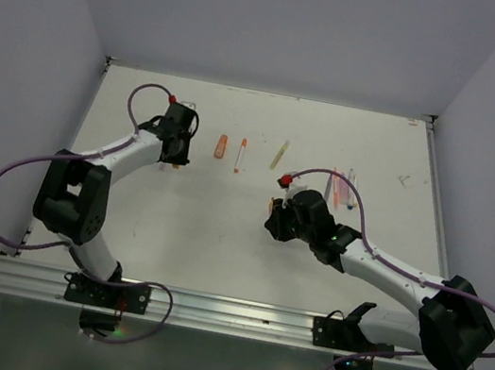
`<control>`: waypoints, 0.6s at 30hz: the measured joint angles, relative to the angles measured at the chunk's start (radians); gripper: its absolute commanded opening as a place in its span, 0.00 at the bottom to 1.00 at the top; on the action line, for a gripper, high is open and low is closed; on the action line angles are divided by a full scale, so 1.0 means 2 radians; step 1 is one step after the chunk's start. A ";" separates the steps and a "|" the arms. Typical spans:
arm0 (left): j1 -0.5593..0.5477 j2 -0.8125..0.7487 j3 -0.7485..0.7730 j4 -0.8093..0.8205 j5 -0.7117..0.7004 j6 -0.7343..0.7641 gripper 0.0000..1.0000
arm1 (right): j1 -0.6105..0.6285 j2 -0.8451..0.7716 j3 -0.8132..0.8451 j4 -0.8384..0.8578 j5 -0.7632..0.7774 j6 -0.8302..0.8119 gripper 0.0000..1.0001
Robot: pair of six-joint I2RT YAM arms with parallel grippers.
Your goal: Open the pen caps
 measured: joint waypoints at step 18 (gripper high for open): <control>0.000 0.111 0.047 -0.031 -0.063 0.013 0.30 | -0.002 0.000 0.000 -0.006 0.022 0.000 0.00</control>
